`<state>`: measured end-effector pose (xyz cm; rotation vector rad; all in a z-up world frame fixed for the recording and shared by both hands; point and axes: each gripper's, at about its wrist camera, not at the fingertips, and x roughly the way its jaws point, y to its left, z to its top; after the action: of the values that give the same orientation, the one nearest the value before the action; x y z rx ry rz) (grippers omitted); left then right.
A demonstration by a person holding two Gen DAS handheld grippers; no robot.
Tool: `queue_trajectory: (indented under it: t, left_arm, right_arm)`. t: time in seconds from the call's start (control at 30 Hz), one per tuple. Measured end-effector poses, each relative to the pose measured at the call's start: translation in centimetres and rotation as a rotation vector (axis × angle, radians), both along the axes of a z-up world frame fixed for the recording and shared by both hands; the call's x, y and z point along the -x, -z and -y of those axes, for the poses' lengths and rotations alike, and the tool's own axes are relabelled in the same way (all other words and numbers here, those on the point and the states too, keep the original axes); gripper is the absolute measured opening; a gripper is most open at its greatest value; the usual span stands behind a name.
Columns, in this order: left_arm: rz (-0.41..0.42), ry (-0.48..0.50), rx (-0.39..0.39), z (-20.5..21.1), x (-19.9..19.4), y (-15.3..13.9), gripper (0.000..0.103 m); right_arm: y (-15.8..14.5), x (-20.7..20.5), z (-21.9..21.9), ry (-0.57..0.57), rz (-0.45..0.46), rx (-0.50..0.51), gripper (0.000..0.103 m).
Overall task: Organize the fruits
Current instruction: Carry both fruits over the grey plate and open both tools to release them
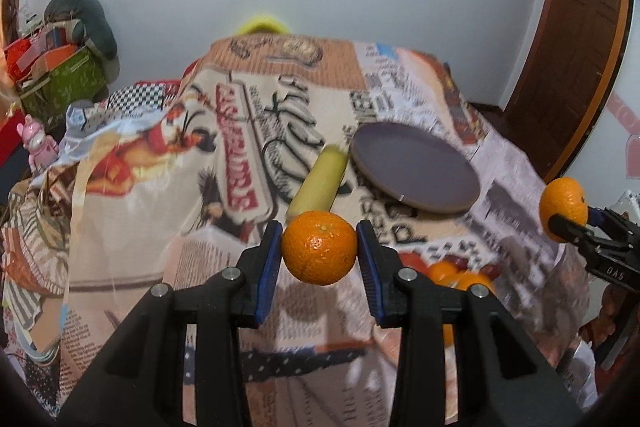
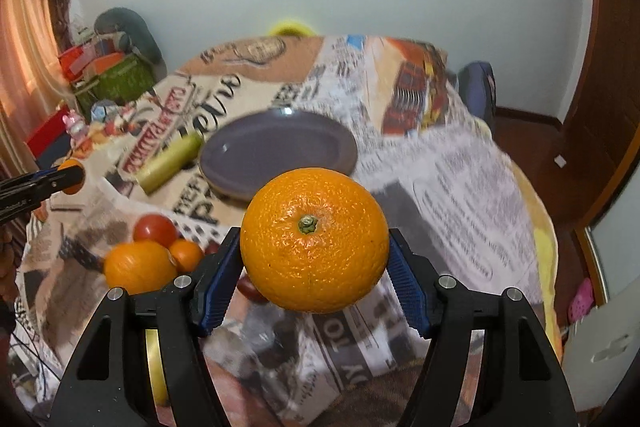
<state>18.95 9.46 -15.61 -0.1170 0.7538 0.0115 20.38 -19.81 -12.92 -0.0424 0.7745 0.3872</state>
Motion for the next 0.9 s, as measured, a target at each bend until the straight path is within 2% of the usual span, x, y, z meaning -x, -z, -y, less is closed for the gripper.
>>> queue_trajectory:
  t: [0.4,0.63,0.9]
  left_arm:
    - [0.117,0.052,-0.016,2.8,-3.4,-4.3,0.037]
    - [0.106,0.059,-0.01,3.6,-7.0,-4.0,0.037]
    - [0.074,0.065,-0.029,4.0,-11.0,-2.7,0.037]
  right_arm:
    - [-3.8,-2.1,-1.6,-0.024,0.124,-0.026,0.066]
    - [-4.7,-3.8,-2.6,-0.041,0.172,-0.018,0.066]
    - [-3.9,-7.0,-3.6,-0.053,0.176,-0.001,0.066]
